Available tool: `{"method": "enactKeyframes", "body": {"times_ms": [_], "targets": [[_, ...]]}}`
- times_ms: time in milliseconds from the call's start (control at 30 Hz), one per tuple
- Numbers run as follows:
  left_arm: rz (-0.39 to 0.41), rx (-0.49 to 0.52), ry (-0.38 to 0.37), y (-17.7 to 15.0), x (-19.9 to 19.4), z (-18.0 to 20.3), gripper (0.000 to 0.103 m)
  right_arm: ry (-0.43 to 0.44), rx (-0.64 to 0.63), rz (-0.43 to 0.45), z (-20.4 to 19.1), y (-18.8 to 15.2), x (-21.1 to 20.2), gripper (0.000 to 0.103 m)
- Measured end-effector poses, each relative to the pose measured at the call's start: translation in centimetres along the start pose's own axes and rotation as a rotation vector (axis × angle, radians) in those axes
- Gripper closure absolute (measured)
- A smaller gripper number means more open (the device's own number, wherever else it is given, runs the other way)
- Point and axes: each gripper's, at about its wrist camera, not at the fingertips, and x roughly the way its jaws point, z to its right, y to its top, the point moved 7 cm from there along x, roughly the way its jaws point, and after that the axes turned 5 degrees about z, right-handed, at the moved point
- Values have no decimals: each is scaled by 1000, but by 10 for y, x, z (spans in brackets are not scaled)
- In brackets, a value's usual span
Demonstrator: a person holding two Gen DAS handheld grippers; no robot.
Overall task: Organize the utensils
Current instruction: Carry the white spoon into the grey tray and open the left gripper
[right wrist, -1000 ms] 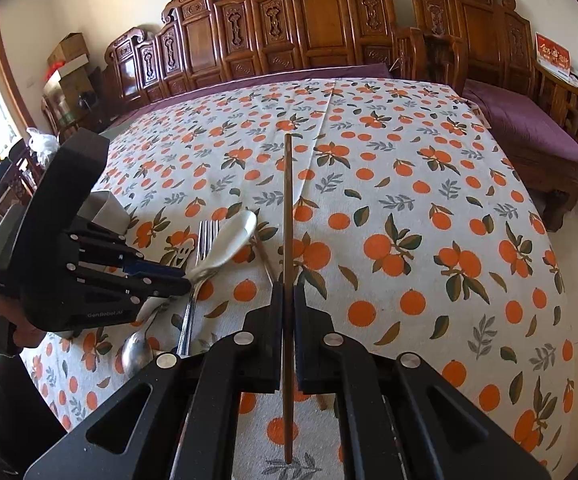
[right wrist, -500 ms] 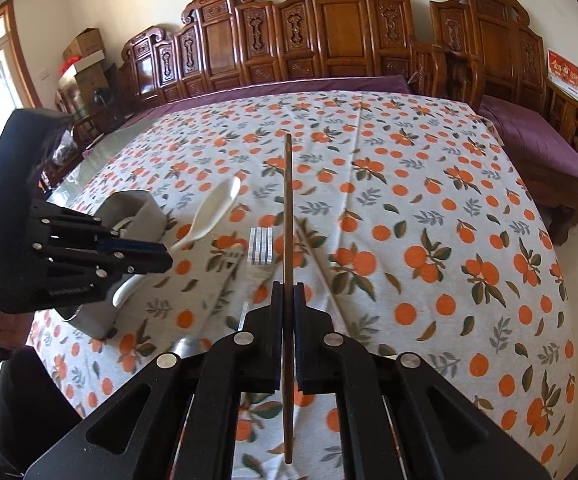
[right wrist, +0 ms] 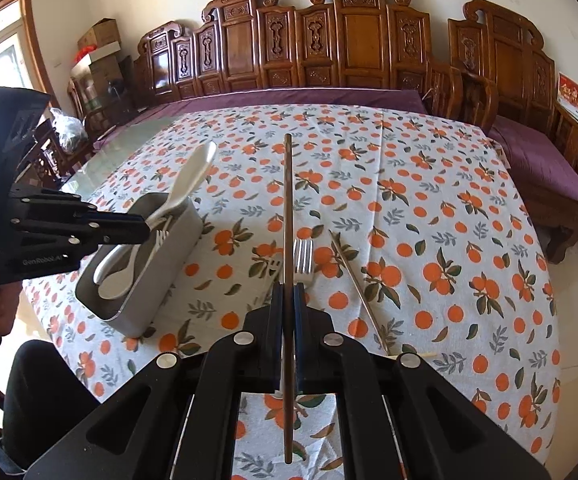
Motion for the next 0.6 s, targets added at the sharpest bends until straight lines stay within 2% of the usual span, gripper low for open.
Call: {"method": "enactKeyframes", "body": {"times_ms": [300,600], "targets": [[31,-31,42,-1,-35,-21,96,25,-19,26,-23,20,-17,97],[6,-85,82,-27,-42,-52,96,60,-53,0,-53,21,-12,97]]}}
